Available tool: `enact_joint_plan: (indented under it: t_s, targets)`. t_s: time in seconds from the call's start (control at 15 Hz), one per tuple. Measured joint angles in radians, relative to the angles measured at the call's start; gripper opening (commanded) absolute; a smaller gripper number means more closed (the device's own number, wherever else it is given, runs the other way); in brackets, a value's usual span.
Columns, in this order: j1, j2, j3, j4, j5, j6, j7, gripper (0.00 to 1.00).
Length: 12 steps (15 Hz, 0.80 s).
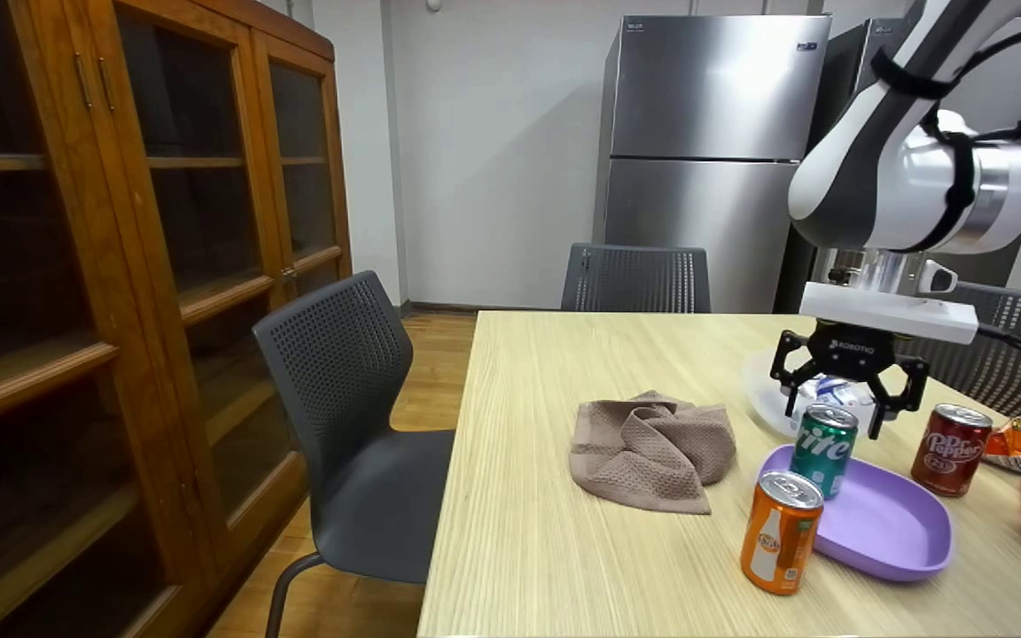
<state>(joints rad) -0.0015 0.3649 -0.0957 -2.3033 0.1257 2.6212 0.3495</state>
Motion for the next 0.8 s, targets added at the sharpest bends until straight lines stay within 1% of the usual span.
enact_joint_plan:
  t_s: [0.27,0.6,0.8]
  targets:
    - [-0.017,-0.068,-0.014,-0.006,0.003,-0.040,-0.003,1.00]
    - [-0.060,-0.169,-0.044,-0.035,0.004,-0.053,-0.012,1.00]
    - [-0.070,-0.189,-0.061,-0.041,-0.006,-0.053,-0.020,1.00]
